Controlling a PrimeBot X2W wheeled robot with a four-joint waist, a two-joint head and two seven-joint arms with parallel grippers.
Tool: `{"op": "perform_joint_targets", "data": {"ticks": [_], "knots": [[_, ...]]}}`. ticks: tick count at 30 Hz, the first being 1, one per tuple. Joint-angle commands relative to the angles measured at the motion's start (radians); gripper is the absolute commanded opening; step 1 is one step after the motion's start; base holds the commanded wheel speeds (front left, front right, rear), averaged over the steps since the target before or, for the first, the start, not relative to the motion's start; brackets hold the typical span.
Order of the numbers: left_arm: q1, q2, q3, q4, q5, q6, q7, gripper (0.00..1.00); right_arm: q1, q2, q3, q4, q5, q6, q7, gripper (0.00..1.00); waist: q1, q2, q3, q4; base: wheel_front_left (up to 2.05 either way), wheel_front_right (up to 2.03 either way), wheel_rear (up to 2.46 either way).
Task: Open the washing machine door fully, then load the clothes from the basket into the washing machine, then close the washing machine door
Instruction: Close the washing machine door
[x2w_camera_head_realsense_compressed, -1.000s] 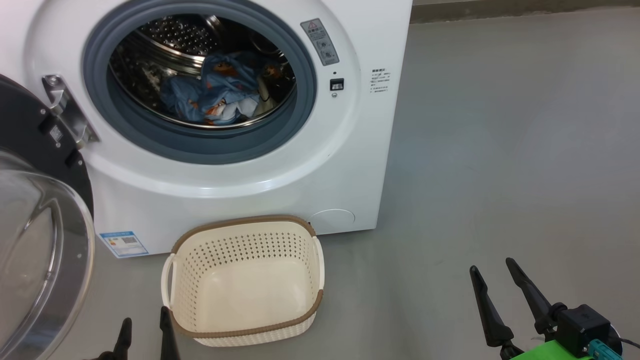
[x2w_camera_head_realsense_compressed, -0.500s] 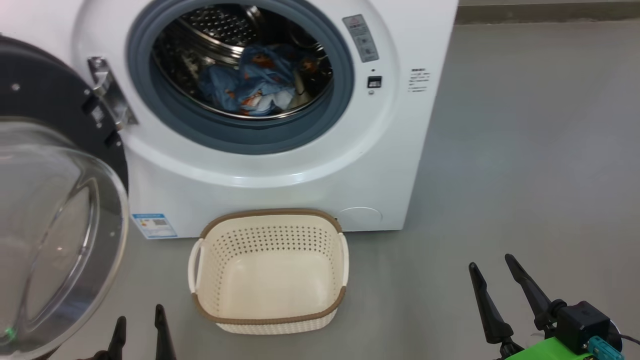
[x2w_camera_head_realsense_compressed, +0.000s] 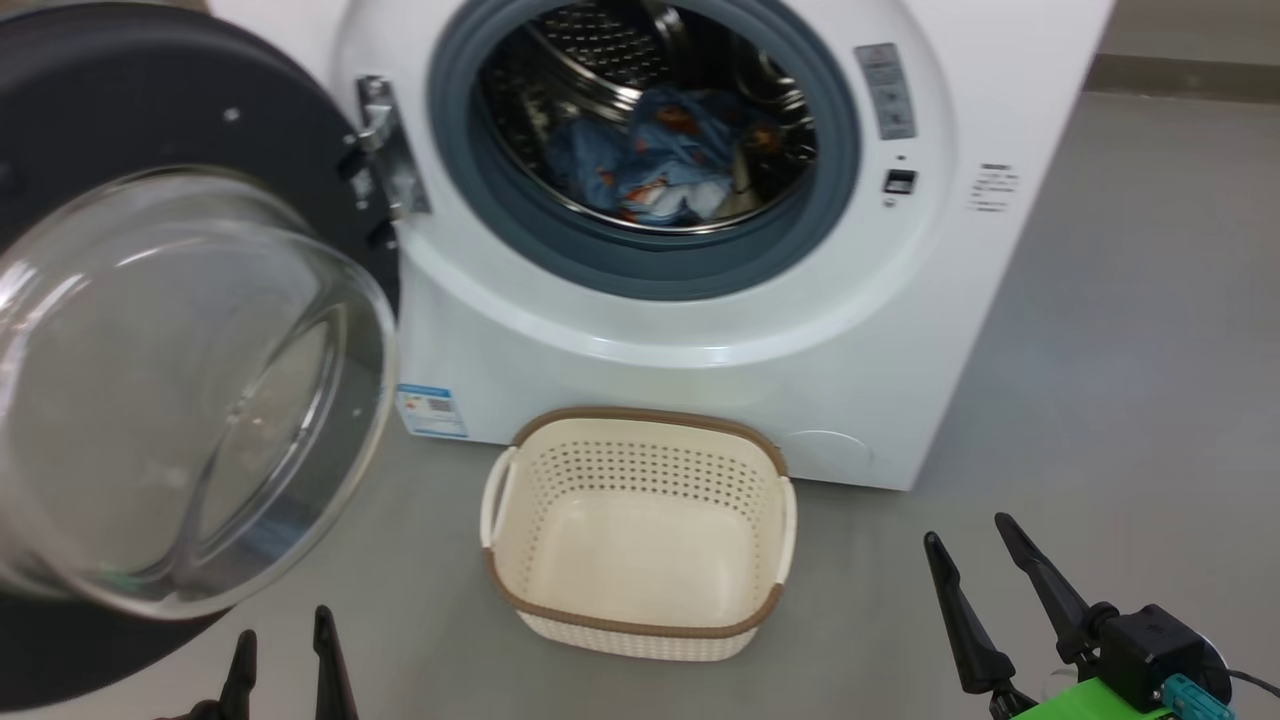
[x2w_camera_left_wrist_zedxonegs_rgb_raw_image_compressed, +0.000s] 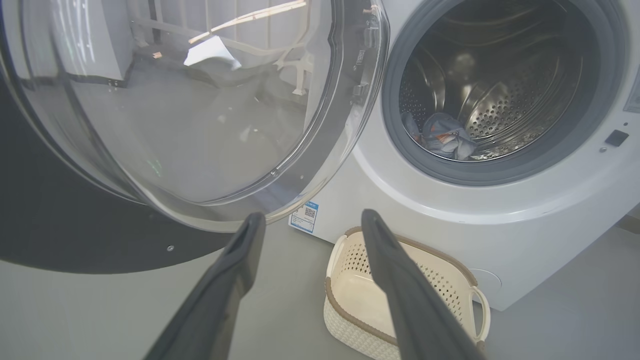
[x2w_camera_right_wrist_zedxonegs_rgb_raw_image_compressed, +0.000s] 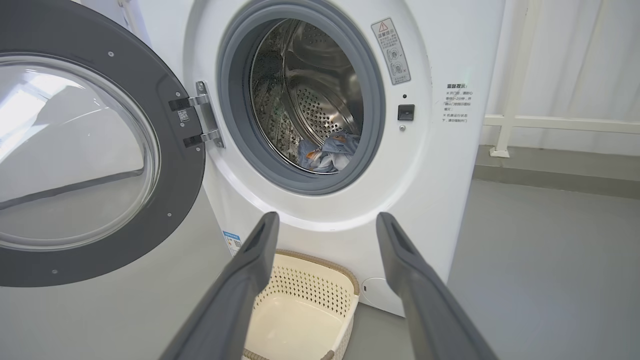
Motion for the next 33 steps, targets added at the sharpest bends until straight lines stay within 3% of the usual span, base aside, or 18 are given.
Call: {"op": "perform_joint_targets", "data": {"ticks": [1, 16, 33], "knots": [[-0.004, 0.007, 0.033, -0.031, 0.009, 0.004, -0.006, 1.0, -0.03, -0.014, 0.024, -0.021, -0.008, 0.009, -0.005, 1.0, 0.0, 0.0, -0.012, 0.07, 0.0, 0.0, 0.0], [0.017, 0.004, 0.038, -0.047, 0.012, 0.014, -0.006, 1.0, -0.021, -0.013, 0.026, -0.022, -0.009, 0.009, -0.005, 1.0, 0.0, 0.0, -0.025, 0.254, 0.0, 0.0, 0.0], [0.026, 0.003, 0.053, -0.06, 0.012, 0.017, -0.006, 1.0, -0.017, -0.008, 0.029, -0.022, -0.012, 0.009, -0.005, 1.0, 0.0, 0.0, -0.024, 0.328, 0.0, 0.0, 0.0]]}}
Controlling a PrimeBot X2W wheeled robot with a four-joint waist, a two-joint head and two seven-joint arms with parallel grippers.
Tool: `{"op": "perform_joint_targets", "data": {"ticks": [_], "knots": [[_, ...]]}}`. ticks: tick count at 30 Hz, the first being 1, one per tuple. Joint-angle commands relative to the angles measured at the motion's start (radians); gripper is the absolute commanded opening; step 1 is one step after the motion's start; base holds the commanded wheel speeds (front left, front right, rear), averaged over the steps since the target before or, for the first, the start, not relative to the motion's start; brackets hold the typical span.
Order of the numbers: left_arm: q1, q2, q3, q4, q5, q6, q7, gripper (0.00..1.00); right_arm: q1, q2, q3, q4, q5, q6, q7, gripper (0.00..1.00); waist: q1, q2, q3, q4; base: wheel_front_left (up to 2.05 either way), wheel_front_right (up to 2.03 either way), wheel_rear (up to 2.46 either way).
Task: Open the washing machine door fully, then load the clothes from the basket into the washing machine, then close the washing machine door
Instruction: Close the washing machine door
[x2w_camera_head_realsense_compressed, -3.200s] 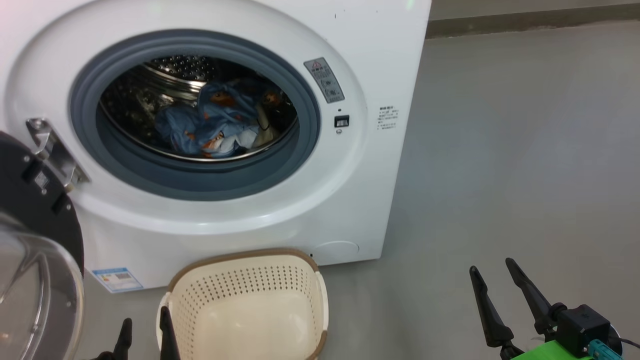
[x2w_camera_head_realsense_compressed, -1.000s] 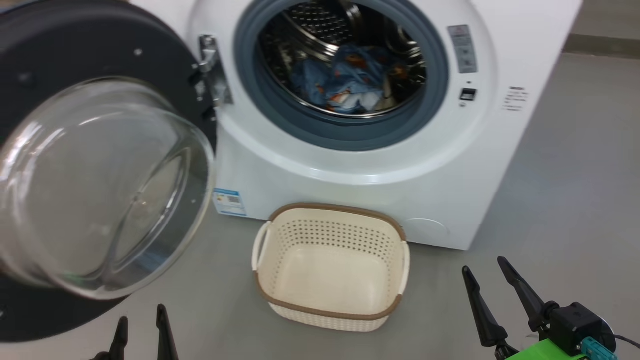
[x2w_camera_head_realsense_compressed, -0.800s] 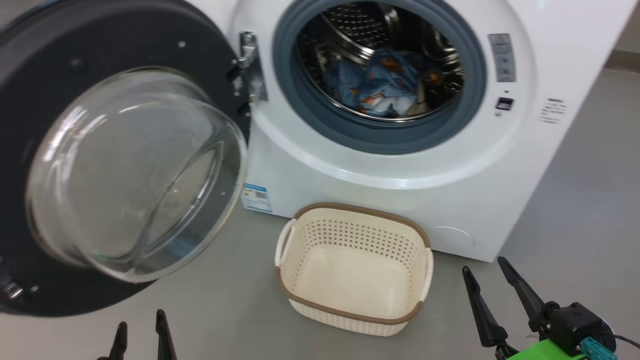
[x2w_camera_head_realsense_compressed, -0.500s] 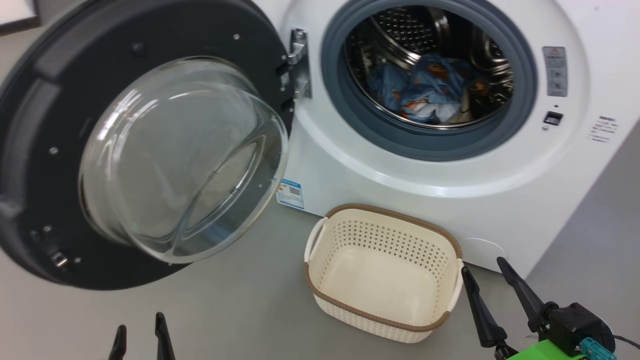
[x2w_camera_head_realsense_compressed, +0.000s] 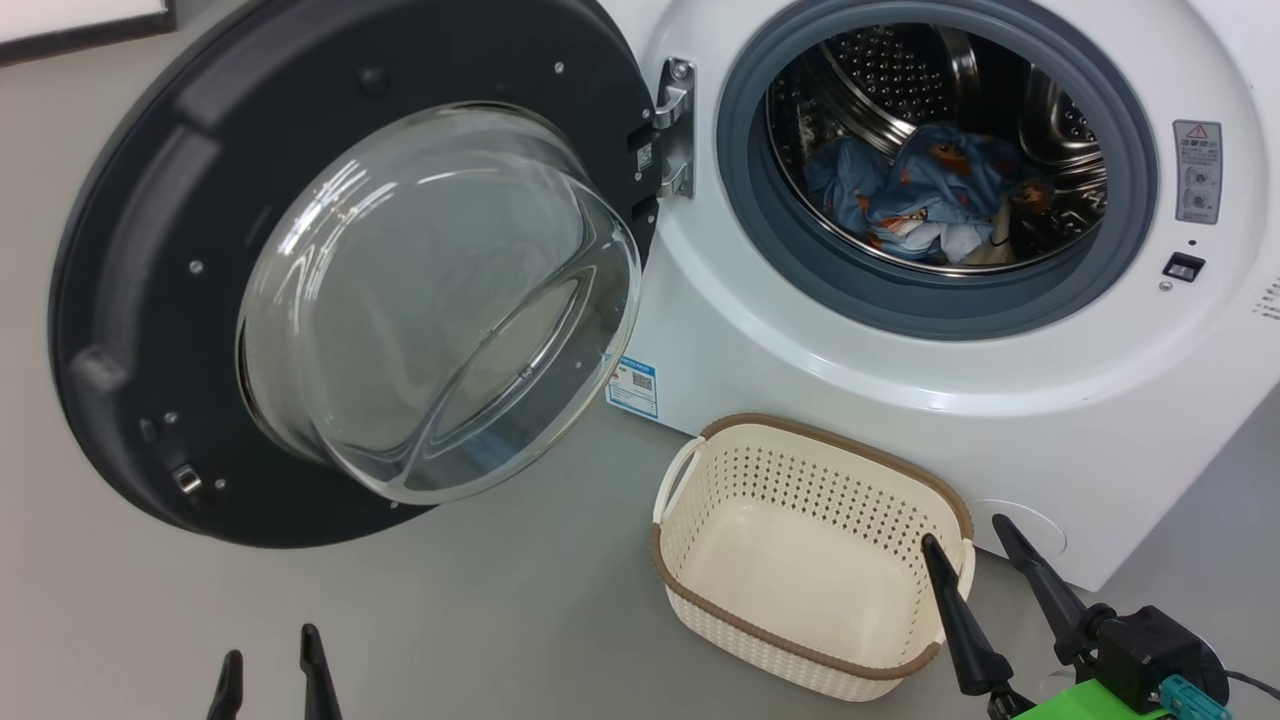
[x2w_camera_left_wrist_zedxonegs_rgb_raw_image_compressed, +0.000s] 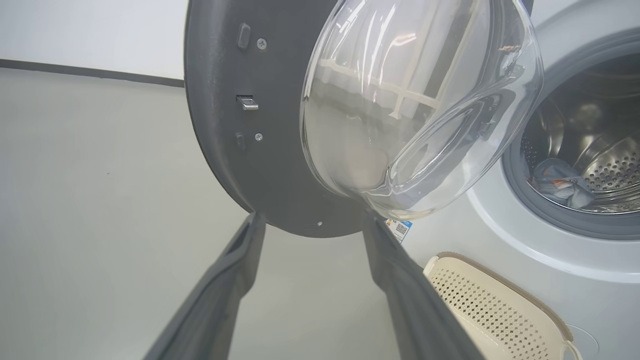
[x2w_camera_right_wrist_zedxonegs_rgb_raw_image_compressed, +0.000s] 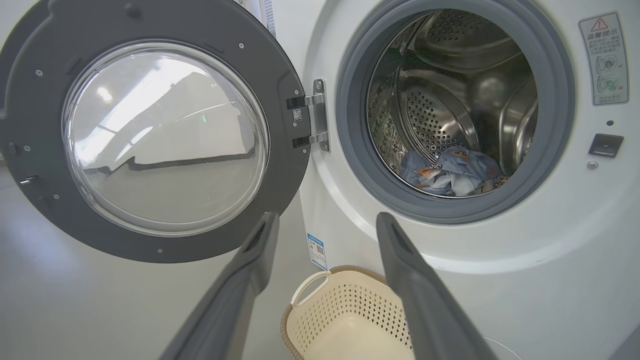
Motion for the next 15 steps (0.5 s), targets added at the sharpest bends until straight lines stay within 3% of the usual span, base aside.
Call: {"op": "perform_joint_targets", "data": {"ticks": [1, 15], "knots": [[-0.014, 0.006, 0.037, -0.029, 0.011, 0.007, -0.006, 1.0, -0.018, -0.007, 0.023, -0.023, -0.012, 0.009, -0.005, 1.0, 0.0, 0.0, 0.001, 0.004, 0.0, 0.0, 0.0], [-0.013, 0.005, 0.046, -0.03, 0.012, 0.009, -0.006, 1.0, -0.016, -0.005, 0.025, -0.019, -0.008, 0.009, -0.005, 1.0, 0.0, 0.0, -0.001, 0.017, 0.0, 0.0, 0.0]]}}
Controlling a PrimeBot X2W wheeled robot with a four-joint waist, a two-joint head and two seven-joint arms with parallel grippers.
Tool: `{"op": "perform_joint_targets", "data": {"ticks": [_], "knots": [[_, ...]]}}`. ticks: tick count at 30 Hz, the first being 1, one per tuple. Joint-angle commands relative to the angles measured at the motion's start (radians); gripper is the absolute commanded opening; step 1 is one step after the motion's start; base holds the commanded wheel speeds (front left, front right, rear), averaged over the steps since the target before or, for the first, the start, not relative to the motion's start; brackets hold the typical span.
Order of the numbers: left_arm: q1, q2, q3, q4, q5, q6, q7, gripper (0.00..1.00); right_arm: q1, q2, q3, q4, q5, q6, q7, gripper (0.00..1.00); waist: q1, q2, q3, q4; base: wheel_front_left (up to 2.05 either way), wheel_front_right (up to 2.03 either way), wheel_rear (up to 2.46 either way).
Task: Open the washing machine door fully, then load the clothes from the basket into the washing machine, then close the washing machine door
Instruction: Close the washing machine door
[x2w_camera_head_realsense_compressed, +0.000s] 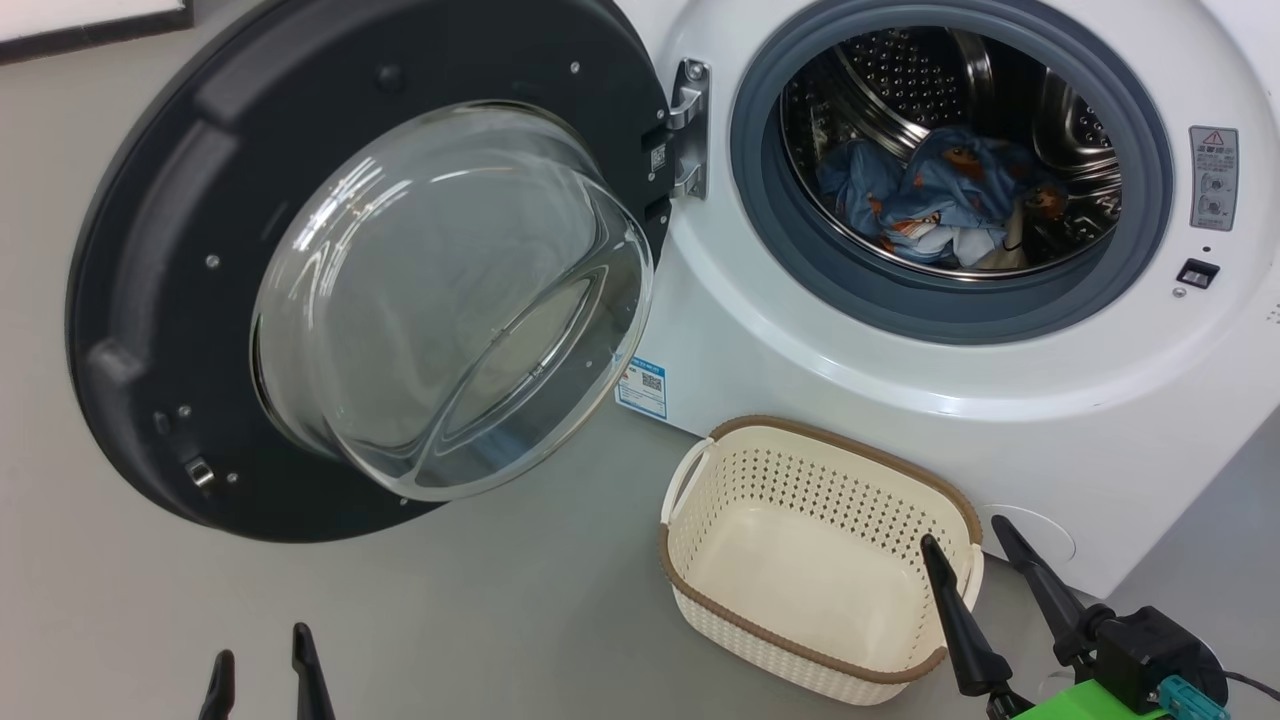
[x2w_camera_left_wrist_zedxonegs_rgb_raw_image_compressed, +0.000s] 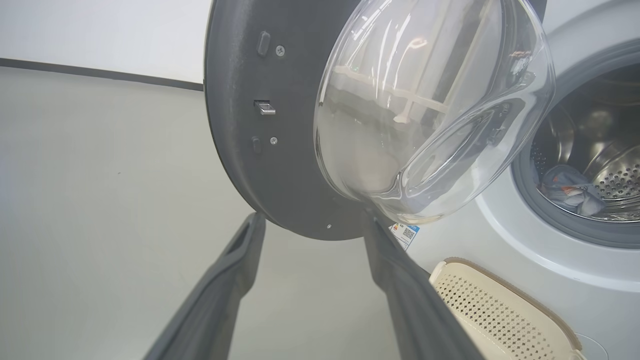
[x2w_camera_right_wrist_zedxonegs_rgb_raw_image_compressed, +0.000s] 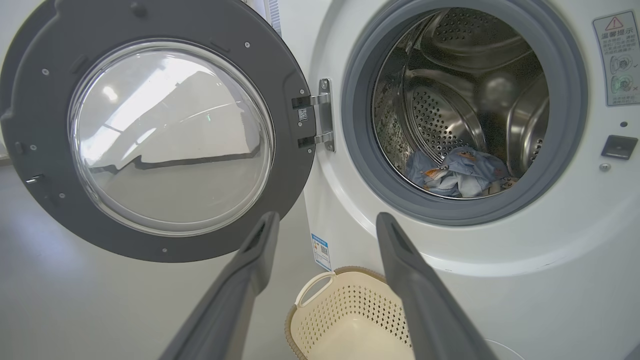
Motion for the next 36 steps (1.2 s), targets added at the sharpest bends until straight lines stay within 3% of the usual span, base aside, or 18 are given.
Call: {"op": "perform_joint_targets", "data": {"ticks": [1, 4, 5, 6, 7, 8, 15, 22, 29, 36], "knots": [[-0.014, 0.006, 0.036, -0.028, 0.013, 0.003, -0.006, 1.0, -0.016, -0.008, 0.025, -0.021, -0.008, 0.009, -0.005, 1.0, 0.0, -0.0001, -0.001, 0.001, 0.0, 0.0, 0.0], [-0.012, 0.007, 0.047, -0.031, 0.013, 0.005, -0.006, 1.0, -0.016, -0.007, 0.026, -0.021, -0.007, 0.009, -0.005, 1.0, 0.0, -0.0001, -0.002, 0.002, 0.0, 0.0, 0.0], [-0.01, 0.007, 0.054, -0.031, 0.007, 0.004, -0.006, 0.86, -0.016, -0.006, 0.026, -0.021, -0.008, 0.009, -0.005, 1.0, 0.0, -0.0001, -0.003, 0.002, 0.0, 0.0, 0.0], [-0.009, 0.007, 0.063, -0.033, 0.003, 0.004, -0.006, 0.39, -0.015, -0.006, 0.027, -0.021, -0.008, 0.009, -0.005, 1.0, 0.0, -0.0001, -0.004, 0.002, 0.0, 0.0, 0.0], [-0.009, 0.007, 0.074, -0.037, -0.002, 0.004, -0.006, 0.07, -0.015, -0.005, 0.028, -0.02, -0.007, 0.009, -0.005, 1.0, 0.0, -0.0001, -0.004, 0.002, 0.0, 0.0, 0.0], [-0.008, 0.007, 0.084, -0.041, -0.008, 0.004, -0.006, 0.0, -0.015, -0.005, 0.029, -0.02, -0.007, 0.009, -0.005, 1.0, 0.0, -0.0001, -0.005, 0.002, 0.0, 0.0, 0.0], [-0.019, 0.005, 0.195, -0.083, -0.092, 0.001, -0.006, 0.0, -0.013, -0.004, 0.032, -0.019, -0.007, 0.009, -0.005, 1.0, 0.0, -0.0001, -0.002, 0.004, 0.0, 0.0, 0.0], [-0.111, 0.02, 0.407, -0.11, -0.353, -0.04, 0.013, 0.0, -0.01, -0.001, 0.031, -0.022, -0.009, 0.009, -0.005, 1.0, 0.0, -0.0001, 0.006, 0.007, 0.0, 0.0, 0.0], [-0.328, 0.141, 0.635, 0.017, -0.692, -0.058, 0.146, 0.0, -0.014, -0.001, 0.03, -0.021, -0.009, 0.009, -0.005, 1.0, 0.0, -0.0001, 0.017, 0.006, 0.0, 0.0, 0.0], [-0.496, 0.25, 0.709, 0.174, -0.842, -0.048, 0.247, 0.0, -0.026, -0.007, 0.035, -0.02, -0.009, 0.009, -0.005, 1.0, 0.0, -0.0001, 0.043, -0.013, 0.0, 0.0, 0.0]]}}
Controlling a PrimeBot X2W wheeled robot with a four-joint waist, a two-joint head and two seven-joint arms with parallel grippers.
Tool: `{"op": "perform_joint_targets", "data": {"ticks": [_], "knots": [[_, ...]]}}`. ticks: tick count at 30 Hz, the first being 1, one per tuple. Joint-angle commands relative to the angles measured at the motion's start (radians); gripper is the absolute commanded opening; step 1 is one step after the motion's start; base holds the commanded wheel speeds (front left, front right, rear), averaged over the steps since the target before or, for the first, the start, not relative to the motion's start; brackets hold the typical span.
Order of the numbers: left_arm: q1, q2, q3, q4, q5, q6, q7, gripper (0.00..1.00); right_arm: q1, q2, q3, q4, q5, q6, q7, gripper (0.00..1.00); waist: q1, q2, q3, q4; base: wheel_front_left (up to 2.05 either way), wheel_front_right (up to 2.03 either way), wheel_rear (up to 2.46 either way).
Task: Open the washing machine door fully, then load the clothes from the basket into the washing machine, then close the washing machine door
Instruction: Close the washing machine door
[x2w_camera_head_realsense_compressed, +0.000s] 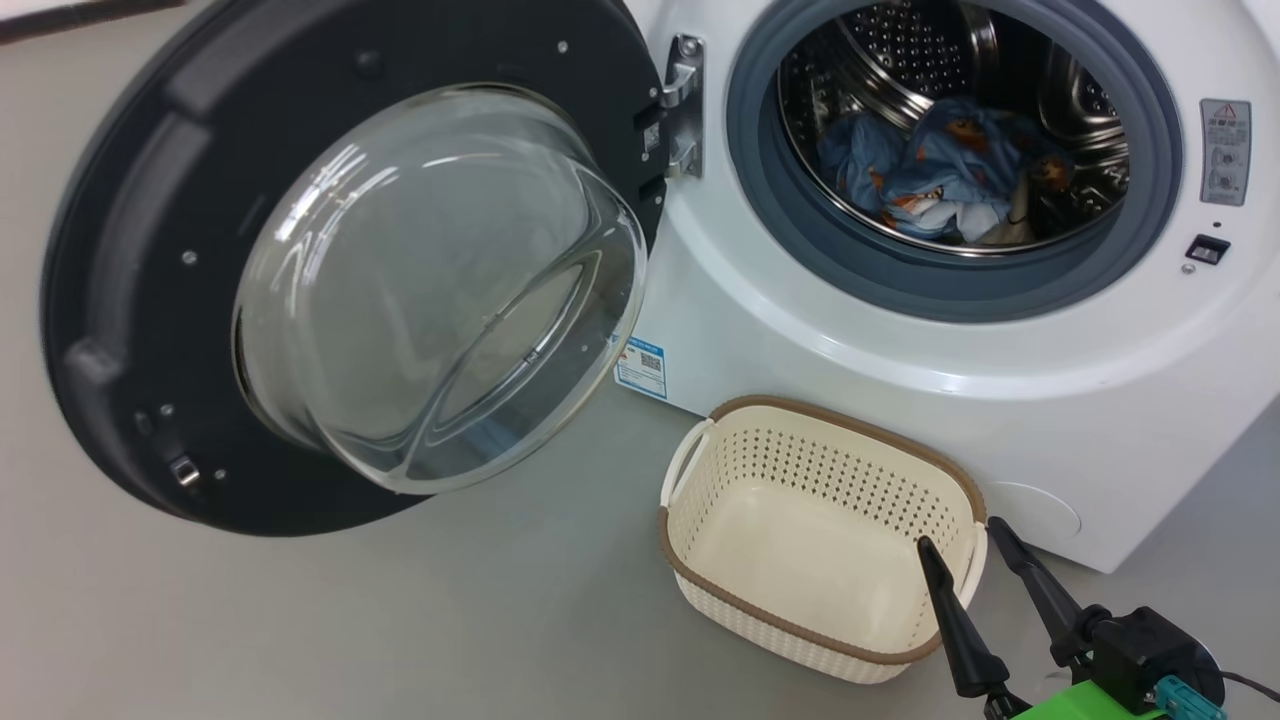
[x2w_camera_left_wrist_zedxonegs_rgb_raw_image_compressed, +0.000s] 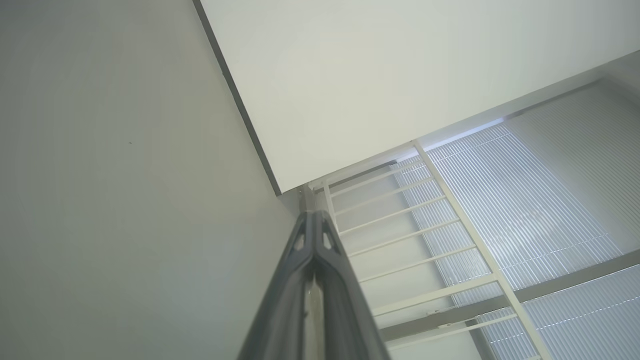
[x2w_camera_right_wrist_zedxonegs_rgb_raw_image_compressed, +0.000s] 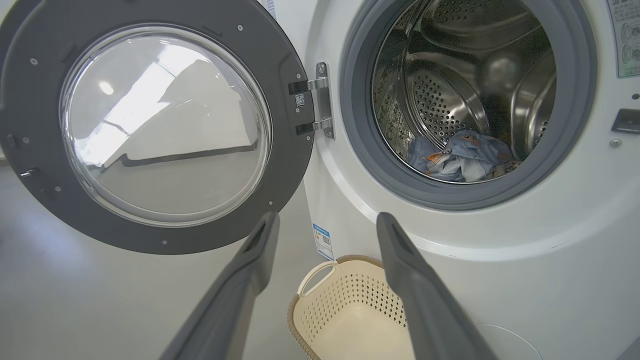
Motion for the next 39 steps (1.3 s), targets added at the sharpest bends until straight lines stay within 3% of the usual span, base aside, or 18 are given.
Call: {"op": "perform_joint_targets", "data": {"ticks": [1, 7, 11, 22, 39], "knots": [[-0.067, 0.073, 0.036, -0.002, -0.021, -0.001, 0.012, 0.0, -0.028, -0.011, 0.029, -0.022, -0.01, 0.009, -0.005, 1.0, -0.0001, 0.0, 0.013, -0.012, 0.0, 0.0, 0.0], [-0.193, 0.146, 0.086, 0.131, -0.099, -0.002, 0.039, 0.0, -0.037, -0.025, 0.024, -0.023, -0.01, 0.009, -0.005, 1.0, -0.0001, 0.0, 0.038, -0.043, 0.0, 0.0, 0.0], [-0.24, 0.164, 0.089, 0.185, -0.128, -0.005, 0.063, 0.0, -0.038, -0.032, 0.018, -0.025, -0.011, 0.009, -0.005, 1.0, -0.0001, 0.0, 0.053, -0.061, 0.0, 0.0, 0.0], [-0.299, 0.151, 0.12, 0.238, -0.191, -0.014, 0.079, 0.0, -0.051, -0.053, 0.012, -0.03, -0.014, 0.009, -0.005, 1.0, -0.0001, 0.0, 0.095, -0.095, 0.0, 0.0, 0.0], [-0.375, 0.169, 0.086, 0.402, -0.287, -0.099, 0.273, 0.0, -0.067, -0.073, 0.009, -0.028, -0.011, 0.009, -0.005, 1.0, -0.0001, 0.0, 0.121, -0.109, 0.0, 0.0, 0.0]]}}
